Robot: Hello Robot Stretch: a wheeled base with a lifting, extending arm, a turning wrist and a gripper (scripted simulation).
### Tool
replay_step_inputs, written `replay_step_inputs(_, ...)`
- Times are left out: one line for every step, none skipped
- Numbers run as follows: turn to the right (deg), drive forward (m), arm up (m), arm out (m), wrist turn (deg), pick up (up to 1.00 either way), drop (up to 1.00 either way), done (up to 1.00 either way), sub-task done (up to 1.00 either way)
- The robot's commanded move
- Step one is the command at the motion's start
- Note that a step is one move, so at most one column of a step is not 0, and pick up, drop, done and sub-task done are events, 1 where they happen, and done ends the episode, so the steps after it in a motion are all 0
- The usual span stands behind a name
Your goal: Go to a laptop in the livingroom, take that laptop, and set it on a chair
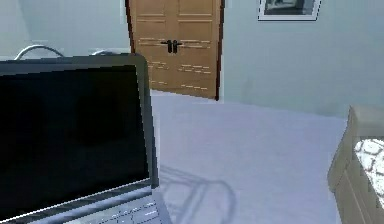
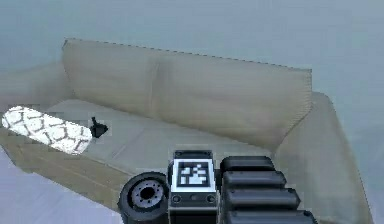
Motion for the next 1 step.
replay_step_inputs(9.0,0.0,0.0,0.0,0.0,0.0,0.0,0.0,0.0)
